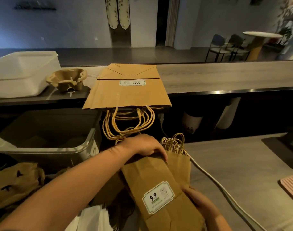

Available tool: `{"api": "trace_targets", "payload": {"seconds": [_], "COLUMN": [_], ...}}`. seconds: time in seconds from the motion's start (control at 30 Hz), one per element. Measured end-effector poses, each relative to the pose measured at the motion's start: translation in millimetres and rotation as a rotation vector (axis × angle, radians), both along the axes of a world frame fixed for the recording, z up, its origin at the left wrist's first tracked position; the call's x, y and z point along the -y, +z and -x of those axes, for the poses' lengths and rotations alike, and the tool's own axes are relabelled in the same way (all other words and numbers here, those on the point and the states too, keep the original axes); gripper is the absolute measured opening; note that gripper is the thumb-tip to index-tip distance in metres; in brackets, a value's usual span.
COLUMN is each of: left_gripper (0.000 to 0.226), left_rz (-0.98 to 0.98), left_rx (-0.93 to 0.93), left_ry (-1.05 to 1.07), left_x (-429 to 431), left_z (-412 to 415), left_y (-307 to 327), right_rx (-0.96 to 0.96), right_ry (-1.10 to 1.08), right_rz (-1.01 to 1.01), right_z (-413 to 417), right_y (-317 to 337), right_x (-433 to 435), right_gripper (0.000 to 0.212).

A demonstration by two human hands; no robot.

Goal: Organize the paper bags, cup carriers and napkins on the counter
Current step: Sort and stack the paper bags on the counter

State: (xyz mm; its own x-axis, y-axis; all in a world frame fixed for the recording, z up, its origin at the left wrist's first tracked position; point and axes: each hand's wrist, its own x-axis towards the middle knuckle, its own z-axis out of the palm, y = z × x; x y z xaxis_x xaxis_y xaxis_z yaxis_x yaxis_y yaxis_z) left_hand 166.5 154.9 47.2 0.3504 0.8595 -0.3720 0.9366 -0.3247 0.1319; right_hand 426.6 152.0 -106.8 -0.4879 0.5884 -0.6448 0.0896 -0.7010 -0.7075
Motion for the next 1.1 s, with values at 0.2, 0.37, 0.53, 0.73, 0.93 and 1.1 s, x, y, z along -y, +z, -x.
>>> {"api": "trace_targets", "payload": {"seconds": [0.2,0.37,0.53,0.73,0.93,1.1], "left_gripper": [0.022,0.040,0.063,0.095,0.085,0.088], "left_rz": [-0.196,-0.530,-0.379,0.382,0.293,0.395], "left_rx": [-0.057,0.452,1.088,1.224,1.144,1.001], "left_ry": [-0.140,0.234,1.110,1.368,1.220,1.135], "left_x": [-10,21,115,136,99,86], "left_z": [-50,-55,-28,-48,-55,-54], "left_y": [-28,-53,-89,-112,-103,-110], "right_rx": [0.024,0.032,0.066,0.099,0.017,-0.064], "right_ry": [0.037,0.036,-0.009,-0.053,-0.099,-0.056], "right_rz": [0.058,0.048,0.004,-0.070,-0.045,0.021], "right_z": [28,31,33,34,34,34], "right_y": [16,11,14,2,3,3], "right_x": [5,7,9,11,12,8], "right_gripper": [0.060,0.067,0.074,0.085,0.095,0.076]}}
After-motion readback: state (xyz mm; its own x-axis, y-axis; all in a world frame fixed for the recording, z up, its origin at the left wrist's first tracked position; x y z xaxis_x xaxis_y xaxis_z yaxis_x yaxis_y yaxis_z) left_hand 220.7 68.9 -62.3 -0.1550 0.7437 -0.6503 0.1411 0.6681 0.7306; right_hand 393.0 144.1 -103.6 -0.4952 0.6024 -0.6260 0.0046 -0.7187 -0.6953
